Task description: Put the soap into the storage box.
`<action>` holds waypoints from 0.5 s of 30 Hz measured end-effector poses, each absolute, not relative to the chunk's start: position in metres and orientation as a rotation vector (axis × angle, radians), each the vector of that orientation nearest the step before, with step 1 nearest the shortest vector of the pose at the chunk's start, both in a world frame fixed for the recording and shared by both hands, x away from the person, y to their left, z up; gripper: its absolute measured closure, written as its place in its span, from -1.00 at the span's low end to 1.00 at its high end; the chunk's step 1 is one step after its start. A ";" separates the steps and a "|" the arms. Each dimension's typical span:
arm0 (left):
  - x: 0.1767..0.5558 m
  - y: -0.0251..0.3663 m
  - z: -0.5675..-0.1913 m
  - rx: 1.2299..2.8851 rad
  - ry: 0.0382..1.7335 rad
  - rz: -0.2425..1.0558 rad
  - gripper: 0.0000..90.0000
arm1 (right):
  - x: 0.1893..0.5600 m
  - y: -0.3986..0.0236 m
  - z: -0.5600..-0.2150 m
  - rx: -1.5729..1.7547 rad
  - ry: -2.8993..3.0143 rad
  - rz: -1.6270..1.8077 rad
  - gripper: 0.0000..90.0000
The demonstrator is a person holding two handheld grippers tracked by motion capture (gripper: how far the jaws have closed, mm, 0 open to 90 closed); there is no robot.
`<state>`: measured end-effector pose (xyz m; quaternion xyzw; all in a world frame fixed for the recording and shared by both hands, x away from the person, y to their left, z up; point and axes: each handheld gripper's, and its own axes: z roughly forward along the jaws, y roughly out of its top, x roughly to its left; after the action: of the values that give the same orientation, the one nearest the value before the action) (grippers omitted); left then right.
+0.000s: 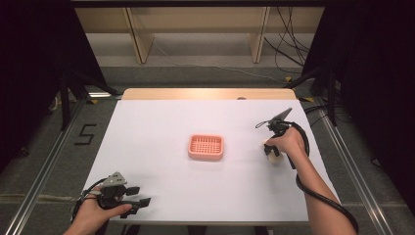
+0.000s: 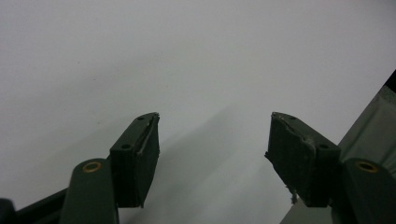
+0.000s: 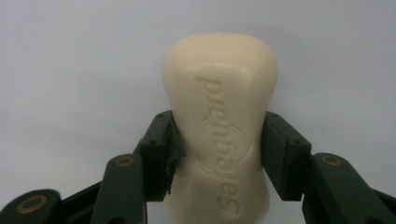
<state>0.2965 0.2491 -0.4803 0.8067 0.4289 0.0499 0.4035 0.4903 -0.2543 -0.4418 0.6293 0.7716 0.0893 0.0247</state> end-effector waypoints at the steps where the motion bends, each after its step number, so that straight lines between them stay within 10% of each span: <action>1: 0.296 0.249 -0.480 2.037 1.083 0.126 -0.25 | 0.490 -0.254 -0.442 1.947 2.387 0.276 0.12; 15: 0.297 0.250 -0.480 2.053 1.076 0.129 -0.25 | 0.472 -0.244 -0.431 1.524 2.592 0.362 0.12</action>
<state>0.2967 0.2501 -0.4800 0.8109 0.4253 0.0508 0.3987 0.4723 -0.2442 -0.4311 0.5025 0.8544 0.1195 0.0566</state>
